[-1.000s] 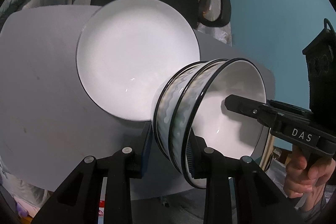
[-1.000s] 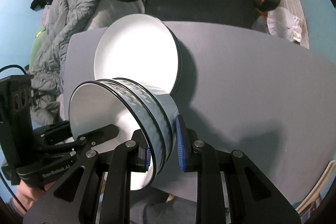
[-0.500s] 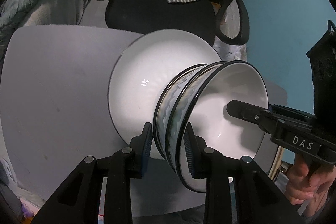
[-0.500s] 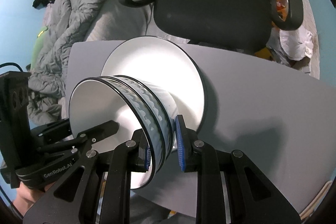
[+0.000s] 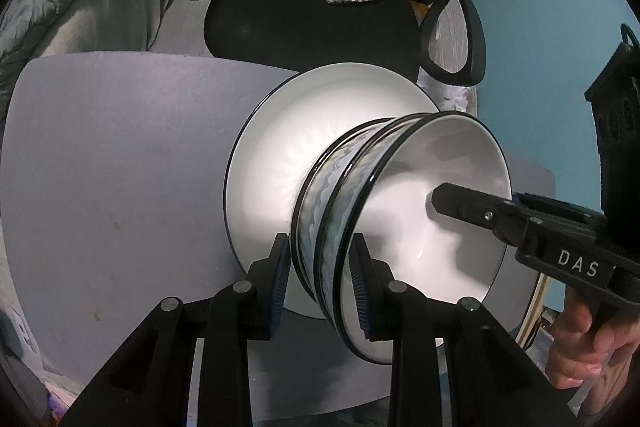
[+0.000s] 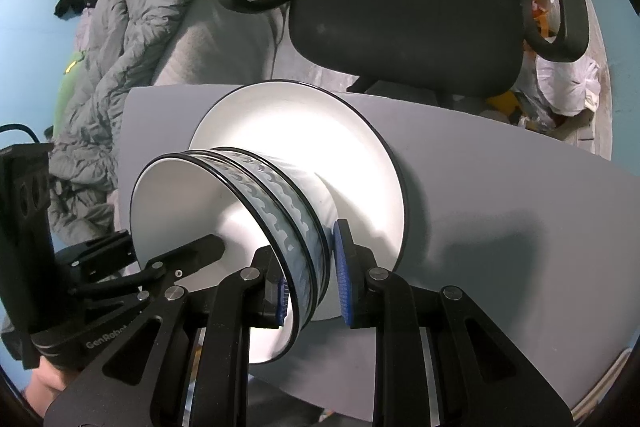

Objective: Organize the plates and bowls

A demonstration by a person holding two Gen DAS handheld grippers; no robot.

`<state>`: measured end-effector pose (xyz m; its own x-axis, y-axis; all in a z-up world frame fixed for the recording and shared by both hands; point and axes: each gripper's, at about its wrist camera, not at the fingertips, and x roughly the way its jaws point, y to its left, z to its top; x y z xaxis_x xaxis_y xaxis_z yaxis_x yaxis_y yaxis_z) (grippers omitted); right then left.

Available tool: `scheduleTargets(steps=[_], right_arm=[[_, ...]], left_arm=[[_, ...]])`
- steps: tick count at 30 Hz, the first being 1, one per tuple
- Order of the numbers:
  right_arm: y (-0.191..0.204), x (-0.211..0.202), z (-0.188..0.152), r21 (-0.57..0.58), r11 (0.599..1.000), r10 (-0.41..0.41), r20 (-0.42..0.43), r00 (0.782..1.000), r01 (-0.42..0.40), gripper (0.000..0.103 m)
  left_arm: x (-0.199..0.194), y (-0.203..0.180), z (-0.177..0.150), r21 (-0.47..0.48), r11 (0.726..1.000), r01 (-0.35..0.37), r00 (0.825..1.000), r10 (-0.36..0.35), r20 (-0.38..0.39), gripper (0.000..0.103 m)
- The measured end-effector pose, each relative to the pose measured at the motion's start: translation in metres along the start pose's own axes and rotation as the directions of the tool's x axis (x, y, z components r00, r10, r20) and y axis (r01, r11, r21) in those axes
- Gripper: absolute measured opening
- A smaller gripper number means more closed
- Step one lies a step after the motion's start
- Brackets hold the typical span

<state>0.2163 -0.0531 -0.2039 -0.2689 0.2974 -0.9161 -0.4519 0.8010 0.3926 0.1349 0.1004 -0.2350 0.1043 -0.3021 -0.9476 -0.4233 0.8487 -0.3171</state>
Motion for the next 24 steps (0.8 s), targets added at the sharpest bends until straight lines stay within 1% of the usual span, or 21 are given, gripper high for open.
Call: scheduleTargets(steps=[3,5,6,7,8,9,11,12,13,14,15,17,19,20,21,24], right_arm=[[0.001,0.0,0.001,-0.009,1.0,-0.008,0.001,1.0,0.008,0.021],[0.002,0.001,0.001,-0.013,1.0,-0.009,0.002,1.0,0.01,0.022],[0.004,0.001,0.0,-0.016,1.0,-0.011,0.004,1.0,0.012,0.023],[0.004,0.001,0.0,-0.017,1.0,-0.012,0.004,1.0,0.012,0.026],[0.004,0.001,0.0,-0.017,1.0,-0.008,0.005,1.0,0.008,0.028],[0.005,0.002,0.0,-0.018,1.0,-0.004,0.006,1.0,0.004,0.032],[0.007,0.003,0.0,-0.023,1.0,-0.006,0.005,1.0,0.006,0.035],[0.008,0.004,0.0,-0.028,1.0,-0.009,0.001,1.0,0.009,0.04],[0.009,0.005,0.0,-0.029,0.999,-0.019,-0.001,1.0,0.019,0.049],[0.01,0.005,-0.001,-0.026,0.999,-0.028,0.004,1.0,0.028,0.052],[0.01,0.004,-0.002,-0.024,0.999,-0.039,0.014,0.999,0.039,0.053],[0.01,0.002,-0.004,-0.026,0.997,-0.067,0.035,0.997,0.068,0.055],[0.009,-0.005,-0.006,-0.02,0.995,-0.092,0.067,0.994,0.093,0.063],[0.008,-0.008,-0.007,-0.017,0.995,-0.097,0.077,0.992,0.099,0.063],[0.008,-0.013,-0.009,-0.014,0.994,-0.105,0.092,0.99,0.107,0.063],[0.011,-0.028,-0.013,-0.021,0.99,-0.136,0.132,0.982,0.14,0.064]], left_arm=[[0.0,-0.001,-0.001,0.004,1.0,-0.004,1.0,0.004,0.001,0.029],[0.001,-0.003,-0.001,0.01,1.0,-0.005,1.0,0.005,0.0,0.033],[0.002,-0.004,-0.001,0.011,1.0,-0.001,1.0,0.001,0.001,0.037],[0.002,-0.005,-0.001,0.01,1.0,0.005,1.0,-0.005,0.003,0.04],[0.003,-0.005,-0.001,0.009,1.0,0.009,1.0,-0.009,0.003,0.041],[0.003,-0.005,-0.001,0.01,1.0,0.007,1.0,-0.008,0.004,0.042],[0.002,-0.006,-0.001,0.003,1.0,-0.008,1.0,0.008,0.018,0.042],[0.001,-0.005,-0.001,0.001,1.0,-0.018,1.0,0.018,0.023,0.043],[0.0,-0.005,-0.002,0.001,1.0,-0.03,0.999,0.03,0.032,0.046],[-0.002,-0.005,-0.003,0.002,0.999,-0.039,0.998,0.039,0.04,0.048],[-0.004,-0.005,-0.004,0.003,0.999,-0.049,0.998,0.049,0.05,0.053],[-0.01,-0.004,-0.007,0.006,0.998,-0.067,0.995,0.067,0.068,0.057],[-0.016,-0.004,-0.011,0.003,0.997,-0.082,0.993,0.082,0.088,0.06],[-0.02,-0.004,-0.013,0.001,0.996,-0.086,0.991,0.086,0.098,0.063],[-0.023,-0.004,-0.015,0.0,0.996,-0.088,0.99,0.087,0.11,0.069],[-0.038,-0.007,-0.023,0.0,0.995,-0.096,0.984,0.095,0.15,0.072]])
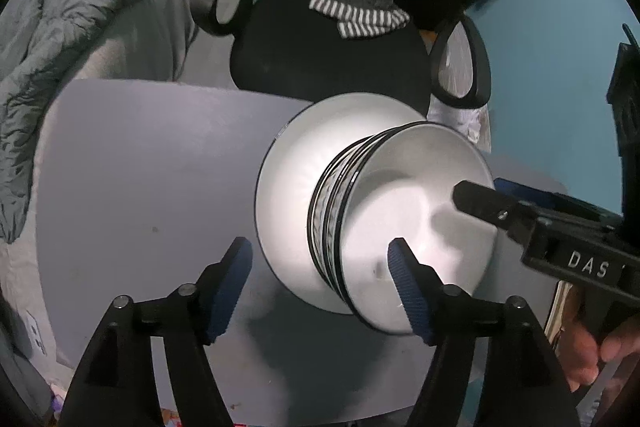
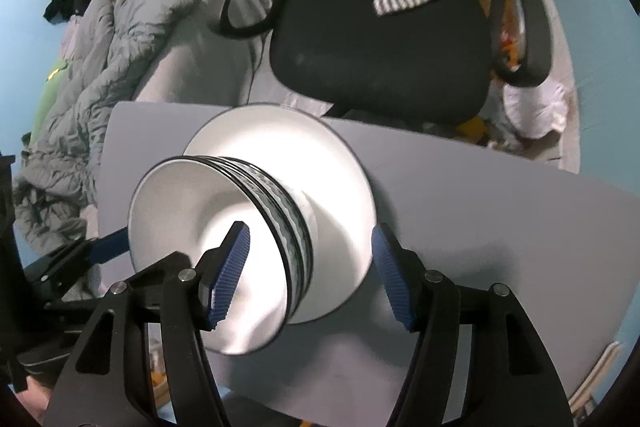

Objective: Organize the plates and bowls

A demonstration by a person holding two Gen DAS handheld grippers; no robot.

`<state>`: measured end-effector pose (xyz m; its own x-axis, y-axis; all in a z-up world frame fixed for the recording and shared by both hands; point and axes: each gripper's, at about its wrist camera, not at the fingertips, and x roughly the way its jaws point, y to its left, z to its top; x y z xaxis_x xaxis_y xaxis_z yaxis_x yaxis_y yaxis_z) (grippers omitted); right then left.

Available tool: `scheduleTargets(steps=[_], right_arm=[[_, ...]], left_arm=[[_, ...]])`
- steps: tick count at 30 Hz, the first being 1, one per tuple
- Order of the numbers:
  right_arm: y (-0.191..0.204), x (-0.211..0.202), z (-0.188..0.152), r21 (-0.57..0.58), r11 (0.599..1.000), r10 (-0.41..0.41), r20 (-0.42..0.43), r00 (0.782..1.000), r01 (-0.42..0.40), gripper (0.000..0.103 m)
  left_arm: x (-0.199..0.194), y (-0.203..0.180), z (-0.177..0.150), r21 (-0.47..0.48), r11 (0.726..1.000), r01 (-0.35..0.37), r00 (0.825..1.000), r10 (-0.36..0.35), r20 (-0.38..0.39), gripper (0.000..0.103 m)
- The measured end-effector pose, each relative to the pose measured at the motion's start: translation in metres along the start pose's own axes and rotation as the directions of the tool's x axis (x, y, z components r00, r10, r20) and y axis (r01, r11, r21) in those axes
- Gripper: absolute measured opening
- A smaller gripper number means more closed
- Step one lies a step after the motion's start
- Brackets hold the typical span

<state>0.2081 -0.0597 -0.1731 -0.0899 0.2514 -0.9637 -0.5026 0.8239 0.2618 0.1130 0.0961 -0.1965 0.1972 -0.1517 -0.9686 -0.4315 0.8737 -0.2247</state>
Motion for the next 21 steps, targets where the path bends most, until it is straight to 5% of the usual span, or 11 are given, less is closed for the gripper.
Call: scheduleTargets(steps=[10,21], right_arm=[[0.016,-0.072,-0.012,-0.043,0.997,-0.062,0.184,0.981,0.071,0.064],[0.032,-0.13,-0.032,-0.061,0.993,-0.084,0.264,0.961,0.103,0.064]], left_arm=[[-0.072,-0.018,-0.013,0.062,0.996,-0.067,0.983,0.056,0.175,0.078],[-0.146,-0.038,-0.032,0.103,0.987,-0.119,0.933,0.076,0.351,0.081]])
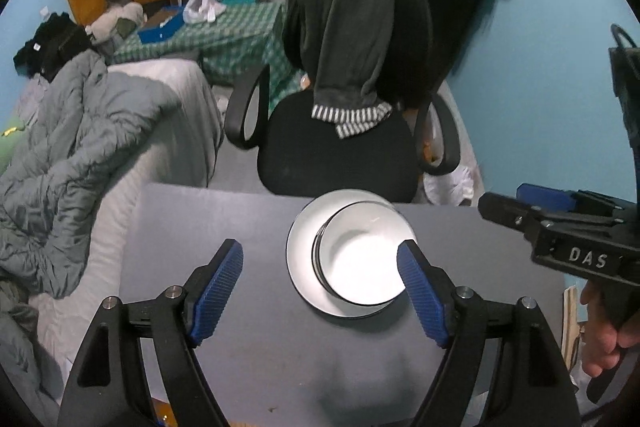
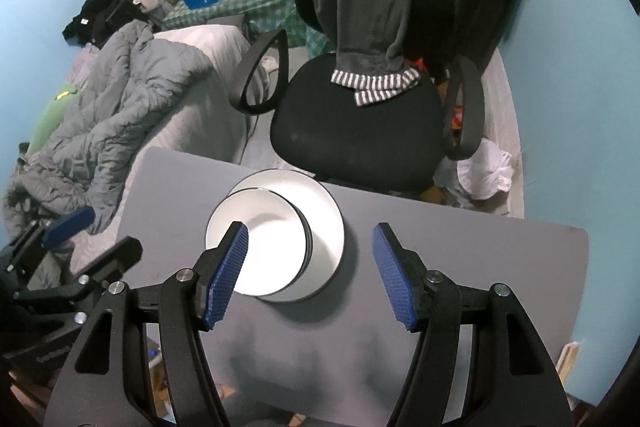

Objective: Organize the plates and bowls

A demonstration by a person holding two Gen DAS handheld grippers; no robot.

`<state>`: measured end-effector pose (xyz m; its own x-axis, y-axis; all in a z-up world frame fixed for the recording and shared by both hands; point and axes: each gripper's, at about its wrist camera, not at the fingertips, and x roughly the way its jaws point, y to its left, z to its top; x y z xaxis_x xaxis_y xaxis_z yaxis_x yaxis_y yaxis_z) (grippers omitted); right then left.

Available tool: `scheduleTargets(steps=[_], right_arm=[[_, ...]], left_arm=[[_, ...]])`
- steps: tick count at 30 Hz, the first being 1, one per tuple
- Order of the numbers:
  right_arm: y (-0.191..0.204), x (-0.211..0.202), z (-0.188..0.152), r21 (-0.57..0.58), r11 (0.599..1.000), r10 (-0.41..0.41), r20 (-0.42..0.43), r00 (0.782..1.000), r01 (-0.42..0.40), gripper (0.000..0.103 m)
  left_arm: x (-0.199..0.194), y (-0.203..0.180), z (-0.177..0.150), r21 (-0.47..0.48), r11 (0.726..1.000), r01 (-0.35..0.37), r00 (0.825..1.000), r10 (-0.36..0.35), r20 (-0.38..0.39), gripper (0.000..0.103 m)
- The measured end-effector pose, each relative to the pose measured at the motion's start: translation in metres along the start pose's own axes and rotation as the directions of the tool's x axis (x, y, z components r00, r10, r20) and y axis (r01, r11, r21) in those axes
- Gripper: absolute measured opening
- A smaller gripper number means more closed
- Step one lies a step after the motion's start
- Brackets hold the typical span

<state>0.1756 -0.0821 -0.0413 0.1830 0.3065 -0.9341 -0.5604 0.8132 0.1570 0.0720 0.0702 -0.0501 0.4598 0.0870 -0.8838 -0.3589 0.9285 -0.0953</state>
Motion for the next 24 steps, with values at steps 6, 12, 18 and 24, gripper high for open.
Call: scheduleTargets(steps=[6,12,18,24], right_arm=[[0.003,-0.029,-0.004,-0.009,0.999,-0.031,0.042,0.999,0.032,0.064],[0.001,-0.058,-0.005,0.01,0.999,-0.039,0.086,0.996,0.039,0.064],[0.002,-0.079,-0.006,0.02,0.999,-0.047,0.122,0.991,0.045,0.065],[0.002,-0.093,-0.008,0.03,0.999,-0.044,0.146,0.988,0.04,0.065]], left_arm=[[-0.033,-0.006,0.003,-0.002,1.0,0.017,0.999,-0.017,0.047,0.081],[-0.058,-0.013,0.008,0.02,1.0,0.006,0.996,-0.007,0.084,0.082],[-0.075,-0.015,0.009,0.018,1.0,0.015,0.994,-0.017,0.111,0.086],[-0.089,-0.013,0.013,0.004,1.0,0.013,0.99,-0.013,0.141,0.086]])
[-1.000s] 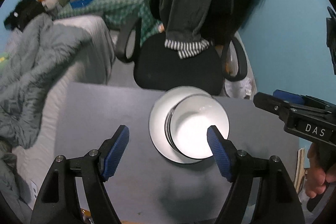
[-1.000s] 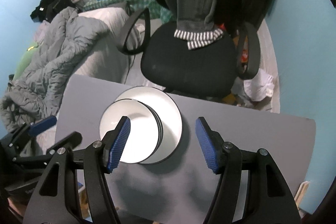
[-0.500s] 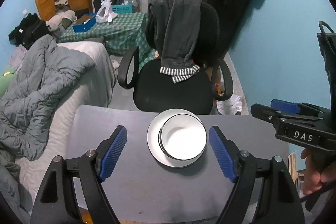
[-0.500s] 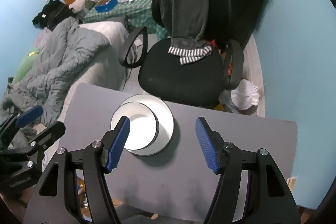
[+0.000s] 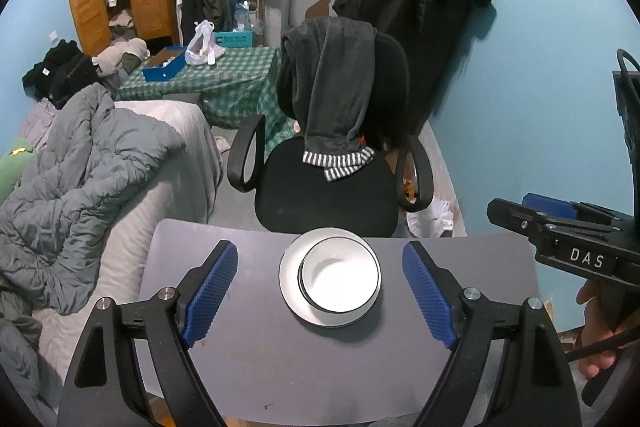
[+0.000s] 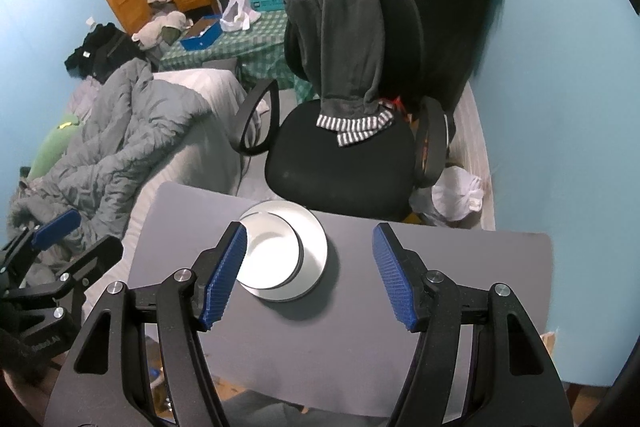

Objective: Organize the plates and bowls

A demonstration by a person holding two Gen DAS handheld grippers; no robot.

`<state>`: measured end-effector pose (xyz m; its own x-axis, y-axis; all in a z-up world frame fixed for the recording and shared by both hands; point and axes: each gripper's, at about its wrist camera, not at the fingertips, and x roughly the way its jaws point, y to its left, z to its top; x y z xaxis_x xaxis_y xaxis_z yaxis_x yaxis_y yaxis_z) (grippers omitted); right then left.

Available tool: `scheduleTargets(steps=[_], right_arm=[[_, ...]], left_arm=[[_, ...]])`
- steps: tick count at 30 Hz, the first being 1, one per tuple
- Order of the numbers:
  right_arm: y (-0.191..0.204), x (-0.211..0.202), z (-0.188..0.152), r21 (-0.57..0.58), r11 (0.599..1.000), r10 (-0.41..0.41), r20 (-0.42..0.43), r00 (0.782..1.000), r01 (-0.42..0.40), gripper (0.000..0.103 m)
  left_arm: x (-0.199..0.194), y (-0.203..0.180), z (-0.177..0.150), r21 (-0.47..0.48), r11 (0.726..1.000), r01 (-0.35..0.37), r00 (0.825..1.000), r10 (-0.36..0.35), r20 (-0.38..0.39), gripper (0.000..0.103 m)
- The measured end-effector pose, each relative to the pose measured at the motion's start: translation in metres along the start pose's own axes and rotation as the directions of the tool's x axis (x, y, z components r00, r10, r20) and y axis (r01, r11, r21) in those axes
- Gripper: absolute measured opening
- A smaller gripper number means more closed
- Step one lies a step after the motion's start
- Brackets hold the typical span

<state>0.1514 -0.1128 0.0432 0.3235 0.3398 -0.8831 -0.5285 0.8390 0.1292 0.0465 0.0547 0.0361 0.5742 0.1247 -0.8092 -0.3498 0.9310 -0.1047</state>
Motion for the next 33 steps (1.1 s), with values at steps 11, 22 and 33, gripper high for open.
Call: scheduleTargets(steps=[11,22,33], right_arm=[[0.006,-0.017,0.0,-0.011,1.0,-0.01,0.034,0.999,0.01,0.065],[0.005,-0.017,0.004,-0.006,1.0,-0.014,0.022,1.0,0.014,0.065],[0.004,-0.016,0.004,-0.005,1.0,-0.014,0.019,1.0,0.014,0.065]], left_arm=[[-0.009,0.001,0.001,-0.024,1.0,0.009,1.0,-0.009,0.02,0.087],[-0.007,0.004,0.004,-0.054,0.998,0.014,1.0,-0.014,0.01,0.087],[-0.007,0.002,0.001,-0.038,0.999,-0.015,1.0,0.015,0.004,0.091]])
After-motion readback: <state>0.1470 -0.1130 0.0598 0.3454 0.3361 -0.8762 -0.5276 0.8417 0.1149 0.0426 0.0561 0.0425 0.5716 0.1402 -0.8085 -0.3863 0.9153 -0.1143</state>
